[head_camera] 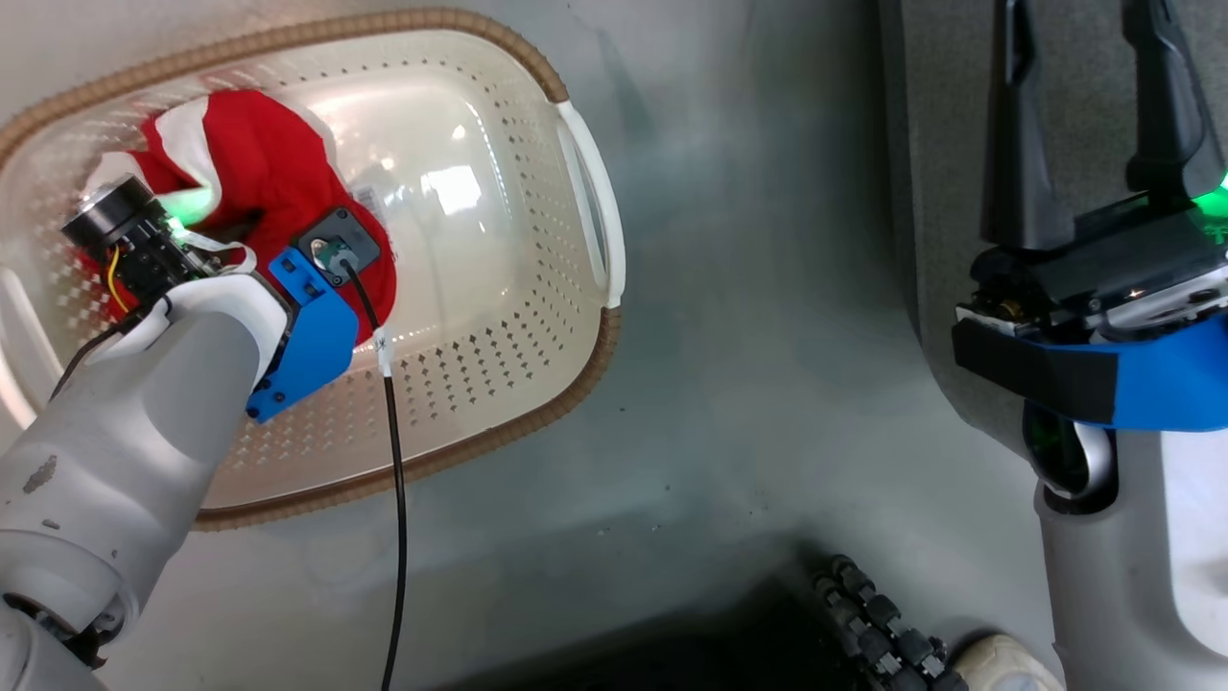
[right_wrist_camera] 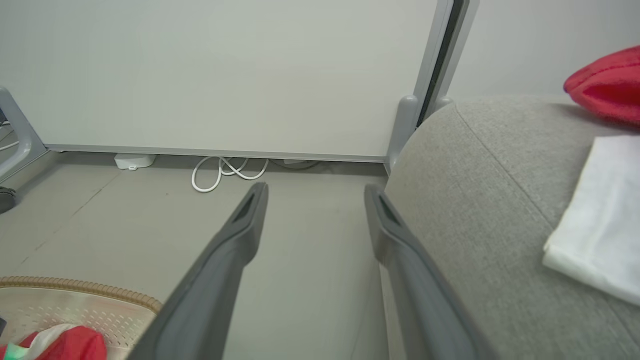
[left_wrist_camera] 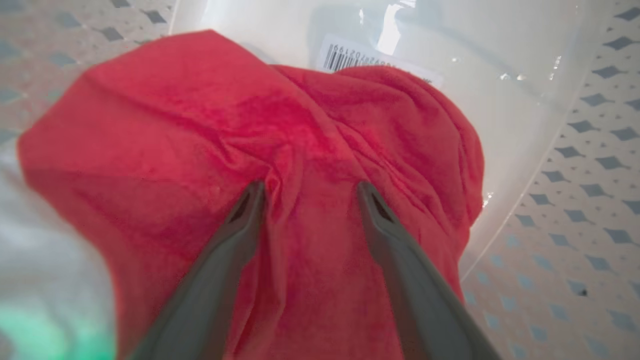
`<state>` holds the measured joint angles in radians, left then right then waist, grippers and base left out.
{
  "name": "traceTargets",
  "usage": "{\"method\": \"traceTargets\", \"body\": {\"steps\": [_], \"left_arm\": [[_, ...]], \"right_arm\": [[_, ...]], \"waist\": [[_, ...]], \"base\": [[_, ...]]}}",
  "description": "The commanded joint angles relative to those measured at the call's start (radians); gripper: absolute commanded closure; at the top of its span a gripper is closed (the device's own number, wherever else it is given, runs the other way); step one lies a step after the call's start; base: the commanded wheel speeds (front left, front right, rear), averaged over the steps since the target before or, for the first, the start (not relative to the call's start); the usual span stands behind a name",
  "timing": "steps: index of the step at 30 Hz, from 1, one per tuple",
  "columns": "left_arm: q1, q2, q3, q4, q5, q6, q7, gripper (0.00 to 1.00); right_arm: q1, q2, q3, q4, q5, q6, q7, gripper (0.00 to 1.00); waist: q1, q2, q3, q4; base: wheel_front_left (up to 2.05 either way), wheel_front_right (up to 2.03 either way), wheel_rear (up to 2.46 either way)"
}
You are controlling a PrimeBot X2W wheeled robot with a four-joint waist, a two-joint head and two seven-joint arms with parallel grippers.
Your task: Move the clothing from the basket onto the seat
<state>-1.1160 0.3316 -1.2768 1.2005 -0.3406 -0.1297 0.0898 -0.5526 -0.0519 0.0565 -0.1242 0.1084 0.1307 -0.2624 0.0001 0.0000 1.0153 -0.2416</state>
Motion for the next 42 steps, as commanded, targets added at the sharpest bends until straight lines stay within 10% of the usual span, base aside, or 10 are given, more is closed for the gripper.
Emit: {"method": "traceTargets", "body": {"steps": [1, 11, 12, 13, 42], "left_arm": [[-0.023, 0.004, -0.003, 0.005, 0.001, -0.001, 0.002, 0.00], [-0.042, 0.002, -0.005, 0.054, 0.012, -0.001, 0.061, 0.02], [-0.044, 0.004, -0.006, 0.057, 0.015, -0.001, 0.064, 0.65], [-0.043, 0.004, -0.005, 0.059, 0.015, -0.001, 0.067, 1.00], [-0.017, -0.184, 0.050, 0.010, -0.146, -0.001, -0.283, 1.00]], "right_arm": [[-0.009, 0.003, -0.004, -0.009, 0.004, 0.000, -0.004, 0.00], [0.007, 0.003, -0.024, -0.055, -0.002, 0.000, -0.004, 0.00], [0.007, 0.003, -0.024, -0.057, -0.002, 0.000, -0.004, 0.00], [0.007, 0.003, -0.025, -0.058, -0.002, 0.000, -0.004, 0.00], [0.030, 0.002, -0.067, 0.025, -0.059, 0.000, -0.004, 0.00]], "waist": [[-0.0001, 0.0000, 0.023, -0.007], [-0.0001, 0.0000, 0.067, -0.011], [-0.0001, 0.0000, 0.068, -0.012], [-0.0001, 0.0000, 0.068, -0.012], [-0.0001, 0.0000, -0.211, 0.135]], "base": [[0.00, 0.00, 0.00], [0.00, 0.00, 0.00], [0.00, 0.00, 0.00], [0.00, 0.00, 0.00], [0.00, 0.00, 0.00]]}}
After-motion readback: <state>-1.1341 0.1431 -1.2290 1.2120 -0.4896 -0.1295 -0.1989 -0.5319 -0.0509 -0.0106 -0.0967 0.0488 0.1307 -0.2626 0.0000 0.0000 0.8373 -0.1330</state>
